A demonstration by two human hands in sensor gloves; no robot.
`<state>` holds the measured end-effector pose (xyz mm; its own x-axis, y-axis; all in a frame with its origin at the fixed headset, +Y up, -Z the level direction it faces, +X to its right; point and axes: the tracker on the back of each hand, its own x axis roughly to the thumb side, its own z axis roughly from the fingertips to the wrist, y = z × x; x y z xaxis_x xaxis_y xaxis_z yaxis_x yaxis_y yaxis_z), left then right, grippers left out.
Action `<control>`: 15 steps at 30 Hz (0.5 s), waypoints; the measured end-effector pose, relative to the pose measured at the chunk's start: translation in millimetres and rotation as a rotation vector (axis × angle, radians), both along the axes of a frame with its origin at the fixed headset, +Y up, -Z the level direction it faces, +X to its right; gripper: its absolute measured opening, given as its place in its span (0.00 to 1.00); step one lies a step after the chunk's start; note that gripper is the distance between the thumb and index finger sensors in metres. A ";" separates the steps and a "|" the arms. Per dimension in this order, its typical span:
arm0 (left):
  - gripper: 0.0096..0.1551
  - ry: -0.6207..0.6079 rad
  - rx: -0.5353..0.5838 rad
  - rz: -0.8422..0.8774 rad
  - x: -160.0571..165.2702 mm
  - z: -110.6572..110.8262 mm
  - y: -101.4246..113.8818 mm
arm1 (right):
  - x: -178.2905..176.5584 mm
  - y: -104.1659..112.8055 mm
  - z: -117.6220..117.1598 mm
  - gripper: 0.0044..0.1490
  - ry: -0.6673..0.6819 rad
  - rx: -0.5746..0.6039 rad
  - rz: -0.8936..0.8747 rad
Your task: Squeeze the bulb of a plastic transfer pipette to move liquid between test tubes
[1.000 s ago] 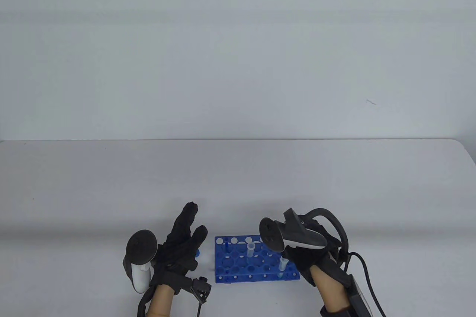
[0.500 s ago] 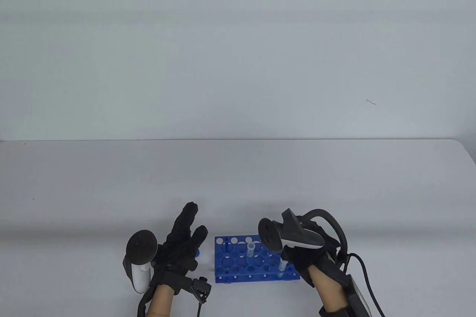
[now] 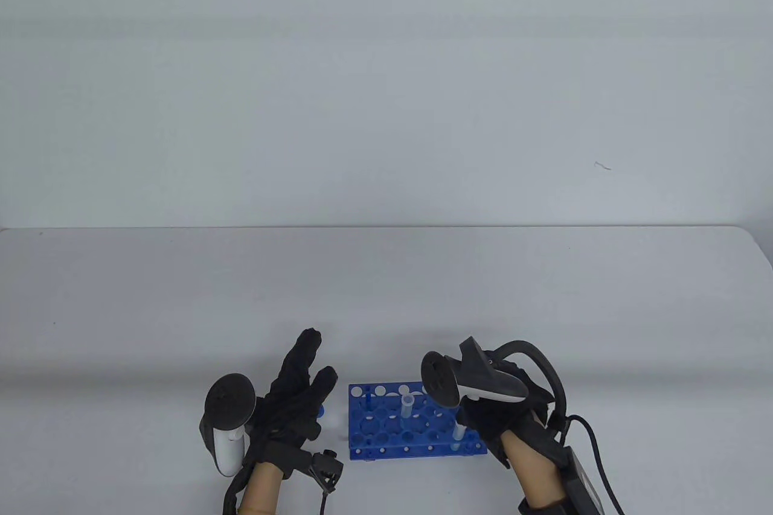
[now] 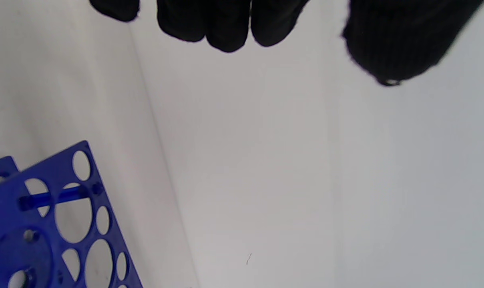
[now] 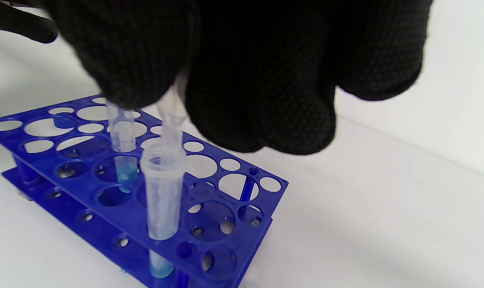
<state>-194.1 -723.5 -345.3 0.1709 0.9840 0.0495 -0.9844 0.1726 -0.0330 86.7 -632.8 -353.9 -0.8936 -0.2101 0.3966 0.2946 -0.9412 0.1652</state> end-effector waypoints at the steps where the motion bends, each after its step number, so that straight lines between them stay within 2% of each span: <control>1: 0.54 0.000 0.000 0.000 0.0 0.0 0.0 | 0.1 -0.1 -0.1 0.28 0.000 0.000 -0.002; 15: 0.54 0.000 0.000 0.000 0.0 0.0 0.0 | 1.1 0.1 -0.5 0.31 -0.008 -0.007 0.000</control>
<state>-194.1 -723.5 -345.3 0.1709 0.9840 0.0495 -0.9844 0.1726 -0.0330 87.8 -632.7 -354.4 -0.8969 -0.2072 0.3906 0.2932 -0.9399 0.1747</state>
